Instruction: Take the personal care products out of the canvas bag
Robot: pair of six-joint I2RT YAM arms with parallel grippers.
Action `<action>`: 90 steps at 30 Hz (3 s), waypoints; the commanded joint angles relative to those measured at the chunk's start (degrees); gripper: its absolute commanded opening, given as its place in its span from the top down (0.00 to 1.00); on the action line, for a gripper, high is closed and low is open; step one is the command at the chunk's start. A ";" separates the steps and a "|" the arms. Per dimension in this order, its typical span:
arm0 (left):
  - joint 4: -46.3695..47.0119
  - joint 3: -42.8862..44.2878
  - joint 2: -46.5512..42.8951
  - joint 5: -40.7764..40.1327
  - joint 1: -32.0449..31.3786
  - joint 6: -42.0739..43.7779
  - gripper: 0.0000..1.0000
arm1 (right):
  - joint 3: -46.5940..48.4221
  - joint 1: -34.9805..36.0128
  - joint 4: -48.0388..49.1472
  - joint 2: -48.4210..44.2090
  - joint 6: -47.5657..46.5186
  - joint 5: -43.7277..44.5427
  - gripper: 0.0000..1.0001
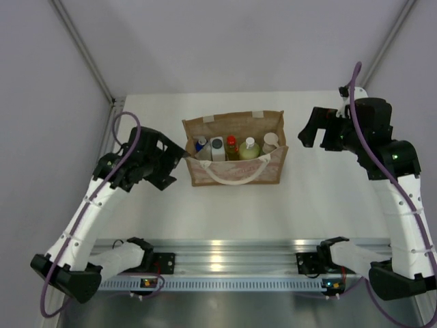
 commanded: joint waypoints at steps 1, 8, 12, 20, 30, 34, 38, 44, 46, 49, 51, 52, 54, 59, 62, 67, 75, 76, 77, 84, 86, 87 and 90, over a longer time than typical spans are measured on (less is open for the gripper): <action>5.90 1.97 4.40 -6.76 -7.08 -7.58 0.01 | 0.63 0.87 2.29 -0.89 0.89 -5.29 0.01; 6.96 1.98 9.95 -9.05 -11.40 -9.43 0.04 | 1.43 1.83 2.65 -0.89 0.53 -8.46 0.01; 7.58 -0.56 10.22 -9.05 -13.15 -10.66 0.38 | 1.69 2.98 3.44 -0.19 -0.78 -11.71 0.00; 7.67 -2.06 9.17 -10.01 -15.79 -11.19 0.53 | 8.01 20.36 3.61 7.89 -1.23 -1.46 0.01; 7.67 -7.42 7.15 -11.77 -18.17 -13.04 0.70 | 16.89 31.19 5.19 27.74 -2.80 11.92 0.01; 7.84 -9.80 5.83 -12.21 -18.26 -13.39 0.71 | 20.75 31.19 5.28 33.72 -5.44 12.01 0.06; 9.68 -11.21 5.91 -11.68 -18.26 -12.95 0.71 | 23.31 31.19 5.20 38.65 -5.54 14.29 0.13; 9.95 -9.27 8.72 -10.98 -18.26 -10.75 0.75 | 23.66 31.37 6.51 42.52 0.35 17.63 0.21; 9.95 -9.10 8.64 -11.07 -18.26 -10.49 0.75 | 23.23 31.37 6.69 43.49 0.88 19.12 0.23; 9.95 -9.01 8.55 -11.94 -18.17 -9.87 0.74 | 21.47 31.28 8.53 44.37 0.71 19.57 0.26; 10.04 -8.40 8.64 -12.30 -18.17 -9.09 0.74 | 20.68 31.28 10.20 44.81 0.45 18.69 0.27; 9.95 -8.05 8.81 -12.47 -18.17 -8.73 0.74 | 19.80 31.28 10.73 45.16 0.53 18.60 0.28; 9.86 -6.82 9.34 -12.82 -18.17 -7.59 0.74 | 19.27 31.28 12.05 45.95 0.62 18.87 0.32; 9.86 -5.49 9.96 -12.91 -18.08 -6.36 0.73 | 18.65 31.19 12.84 48.15 0.88 17.64 0.37; 9.86 -5.58 9.87 -12.91 -17.82 -6.27 0.73 | 16.99 31.19 13.54 48.68 1.06 18.34 0.41; 9.86 -5.67 9.52 -12.74 -17.55 -6.01 0.72 | 14.26 31.63 14.42 49.30 3.08 19.04 0.45; 9.86 -5.58 9.69 -12.47 -17.29 -5.74 0.71 | 10.39 32.60 16.79 50.35 5.19 21.06 0.45; 9.86 -5.41 9.69 -12.30 -17.29 -5.66 0.71 | 10.30 32.51 17.06 50.44 5.19 21.15 0.44; 9.86 -5.41 9.78 -12.30 -17.29 -5.57 0.71 | 10.22 32.42 17.58 50.70 4.93 21.41 0.45; 9.86 -4.88 9.87 -12.12 -17.29 -5.13 0.71 | 8.12 31.90 21.62 50.53 4.31 22.29 0.72; 9.86 -4.97 9.61 -12.12 -17.29 -5.21 0.71 | 7.49 31.81 22.51 50.00 3.88 22.29 0.83; 9.86 -4.97 9.43 -12.12 -17.29 -5.13 0.71 | 6.97 31.81 23.03 49.13 3.79 22.47 0.85; 9.86 -5.40 9.17 -12.12 -17.29 -5.30 0.71 | 7.40 31.90 24.09 47.11 3.08 22.73 1.00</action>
